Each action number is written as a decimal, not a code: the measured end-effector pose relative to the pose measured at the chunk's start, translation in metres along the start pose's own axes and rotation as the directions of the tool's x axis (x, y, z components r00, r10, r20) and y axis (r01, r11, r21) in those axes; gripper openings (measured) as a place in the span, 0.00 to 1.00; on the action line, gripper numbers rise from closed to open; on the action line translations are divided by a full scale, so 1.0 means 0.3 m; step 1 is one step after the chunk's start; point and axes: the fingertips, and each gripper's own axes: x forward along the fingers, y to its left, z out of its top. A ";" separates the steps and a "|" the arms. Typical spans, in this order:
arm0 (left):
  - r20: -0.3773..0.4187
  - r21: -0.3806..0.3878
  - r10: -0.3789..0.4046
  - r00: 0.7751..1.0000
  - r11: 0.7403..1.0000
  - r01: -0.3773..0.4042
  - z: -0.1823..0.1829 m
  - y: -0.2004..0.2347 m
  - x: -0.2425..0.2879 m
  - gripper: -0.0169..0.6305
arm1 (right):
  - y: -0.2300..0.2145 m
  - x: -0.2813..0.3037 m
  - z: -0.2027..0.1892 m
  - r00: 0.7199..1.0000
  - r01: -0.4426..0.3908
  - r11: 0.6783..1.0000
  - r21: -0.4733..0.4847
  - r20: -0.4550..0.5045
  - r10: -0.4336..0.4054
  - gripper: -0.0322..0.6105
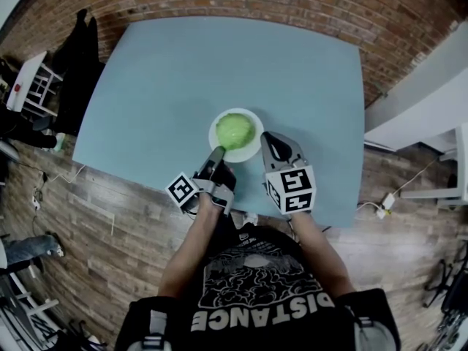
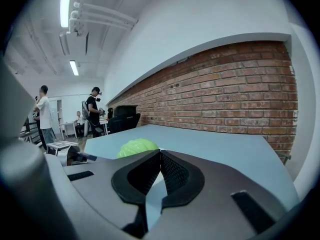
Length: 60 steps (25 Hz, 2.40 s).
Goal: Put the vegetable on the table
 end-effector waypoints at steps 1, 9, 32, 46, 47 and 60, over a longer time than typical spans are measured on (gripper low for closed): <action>-0.004 0.003 0.009 1.000 1.000 -0.009 -0.001 0.009 0.005 0.05 | -0.005 0.003 -0.001 1.000 0.002 1.000 0.001 -0.002 -0.002 0.06; -0.052 0.037 0.060 0.997 0.998 -0.058 -0.001 0.062 0.052 0.05 | -0.042 0.038 -0.017 1.000 0.013 1.000 0.010 -0.016 -0.013 0.06; -0.132 0.098 0.209 0.969 0.975 -0.197 0.010 0.193 0.141 0.06 | -0.120 0.104 -0.056 0.997 0.054 0.997 0.048 -0.055 -0.051 0.06; -0.143 0.093 0.261 0.955 0.964 -0.250 0.020 0.224 0.164 0.06 | -0.126 0.134 -0.082 0.996 0.050 0.997 0.063 -0.076 -0.046 0.06; -0.141 0.094 0.268 0.953 0.962 -0.257 0.021 0.227 0.164 0.06 | -0.124 0.136 -0.084 0.996 0.048 0.997 0.063 -0.077 -0.043 0.06; -0.132 0.135 0.334 0.933 0.939 -0.317 0.049 0.242 0.173 0.06 | -0.116 0.141 -0.099 0.996 0.041 0.997 0.063 -0.086 -0.036 0.06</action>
